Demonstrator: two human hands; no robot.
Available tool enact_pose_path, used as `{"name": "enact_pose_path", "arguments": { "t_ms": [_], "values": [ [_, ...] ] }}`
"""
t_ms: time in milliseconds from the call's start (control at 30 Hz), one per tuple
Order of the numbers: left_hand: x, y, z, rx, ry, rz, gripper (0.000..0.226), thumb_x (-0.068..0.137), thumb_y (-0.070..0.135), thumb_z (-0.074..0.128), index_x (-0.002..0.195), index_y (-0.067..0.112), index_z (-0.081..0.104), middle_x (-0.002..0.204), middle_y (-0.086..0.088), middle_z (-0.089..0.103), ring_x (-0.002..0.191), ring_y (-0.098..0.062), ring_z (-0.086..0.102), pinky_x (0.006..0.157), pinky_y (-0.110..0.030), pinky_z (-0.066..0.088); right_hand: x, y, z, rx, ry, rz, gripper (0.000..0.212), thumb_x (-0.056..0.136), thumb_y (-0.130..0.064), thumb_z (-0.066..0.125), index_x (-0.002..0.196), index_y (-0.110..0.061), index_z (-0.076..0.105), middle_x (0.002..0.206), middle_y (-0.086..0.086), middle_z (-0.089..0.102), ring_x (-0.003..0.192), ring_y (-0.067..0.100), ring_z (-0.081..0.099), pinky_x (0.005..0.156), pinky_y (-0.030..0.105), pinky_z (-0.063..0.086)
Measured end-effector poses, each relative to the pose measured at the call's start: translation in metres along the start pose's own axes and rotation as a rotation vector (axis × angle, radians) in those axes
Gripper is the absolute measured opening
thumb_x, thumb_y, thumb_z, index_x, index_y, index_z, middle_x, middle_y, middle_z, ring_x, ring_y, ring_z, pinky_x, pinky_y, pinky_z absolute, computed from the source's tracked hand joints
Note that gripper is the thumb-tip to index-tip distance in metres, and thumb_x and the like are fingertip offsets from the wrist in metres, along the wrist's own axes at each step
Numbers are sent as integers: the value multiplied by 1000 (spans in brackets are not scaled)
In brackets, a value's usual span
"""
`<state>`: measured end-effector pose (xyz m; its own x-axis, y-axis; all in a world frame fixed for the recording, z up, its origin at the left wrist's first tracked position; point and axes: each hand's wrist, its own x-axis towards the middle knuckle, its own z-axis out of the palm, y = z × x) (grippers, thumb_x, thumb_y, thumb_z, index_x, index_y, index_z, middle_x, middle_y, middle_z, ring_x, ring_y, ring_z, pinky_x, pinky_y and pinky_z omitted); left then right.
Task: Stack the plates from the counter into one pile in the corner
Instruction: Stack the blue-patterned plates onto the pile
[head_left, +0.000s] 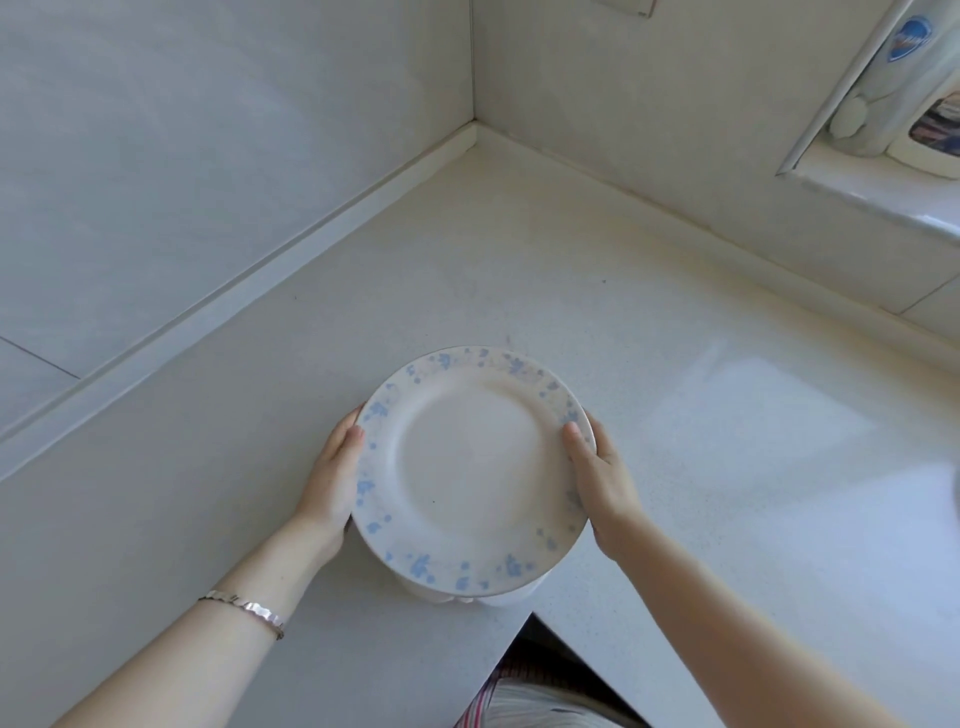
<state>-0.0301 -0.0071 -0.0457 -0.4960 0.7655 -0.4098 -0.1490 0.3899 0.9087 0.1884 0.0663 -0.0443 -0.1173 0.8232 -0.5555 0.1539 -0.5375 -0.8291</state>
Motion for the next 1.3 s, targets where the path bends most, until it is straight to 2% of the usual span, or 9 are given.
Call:
{"name": "enact_pose_path", "arguments": {
  "t_ms": [200, 267, 367, 433, 533, 733, 1100, 1200, 1300],
  "values": [
    [8, 23, 14, 764, 135, 49, 38, 95, 7, 32, 131, 8, 42, 131, -17, 50, 119, -34, 50, 91, -36, 38, -2, -5, -6, -73, -52, -4, 37, 96, -37, 42, 131, -28, 47, 117, -3, 60, 105, 17, 58, 88, 33, 48],
    [8, 33, 31, 945, 161, 347, 46, 88, 5, 36, 133, -2, 42, 138, -25, 44, 128, -38, 43, 104, -42, 34, -4, -9, -15, -97, -67, 52, 34, 95, -39, 42, 123, -22, 53, 111, -2, 61, 99, 16, 59, 85, 32, 49],
    [6, 47, 76, 846, 7, 683, 41, 81, 11, 37, 112, -5, 58, 118, -23, 58, 115, -22, 51, 99, -30, 37, -7, -6, -44, -59, -47, 144, 36, 95, -40, 42, 112, -14, 61, 105, 3, 67, 99, 19, 63, 92, 35, 48],
    [-6, 59, 115, 681, -269, 584, 24, 86, 4, 42, 96, 12, 63, 102, -9, 65, 96, -18, 61, 90, -28, 44, -12, 0, -73, -31, 6, 194, 31, 94, -34, 46, 109, -11, 62, 98, 6, 69, 95, 21, 66, 92, 36, 50],
    [-28, 65, 186, 618, -614, 308, 33, 89, 3, 41, 70, 28, 52, 74, 4, 63, 71, -19, 65, 77, -29, 51, -27, 17, -125, 19, 161, 253, 25, 93, -25, 51, 109, -9, 61, 91, 6, 69, 85, 18, 66, 86, 32, 51],
    [-84, 48, 323, 798, -958, 182, 27, 88, 8, 37, 70, 24, 48, 72, 4, 59, 66, -16, 60, 56, -21, 41, -80, 49, -256, 190, 444, 287, 18, 94, -19, 50, 106, -10, 59, 86, 6, 67, 80, 19, 64, 78, 27, 49],
    [-240, -35, 535, 927, -1069, -20, 17, 90, 8, 39, 82, 14, 53, 72, -1, 62, 63, -14, 60, 56, -23, 39, -211, 155, -504, 618, 799, 356, 21, 94, -17, 49, 111, -7, 54, 86, 9, 64, 80, 20, 62, 74, 30, 47],
    [-270, -53, 571, 960, -1060, -36, 17, 90, 6, 39, 85, 12, 54, 72, -3, 62, 64, -15, 60, 56, -23, 40, -234, 183, -552, 849, 869, 481, 42, 96, -24, 43, 128, 2, 45, 111, 18, 59, 106, 29, 57, 88, 36, 44],
    [-291, -65, 598, 917, -1012, -127, 21, 91, 4, 38, 79, 13, 53, 73, -4, 62, 65, -15, 60, 60, -23, 43, -239, 205, -582, 1210, 840, 530, 68, 92, -34, 51, 139, 9, 29, 136, 26, 46, 126, 32, 49, 86, 38, 44]
  ]
}}
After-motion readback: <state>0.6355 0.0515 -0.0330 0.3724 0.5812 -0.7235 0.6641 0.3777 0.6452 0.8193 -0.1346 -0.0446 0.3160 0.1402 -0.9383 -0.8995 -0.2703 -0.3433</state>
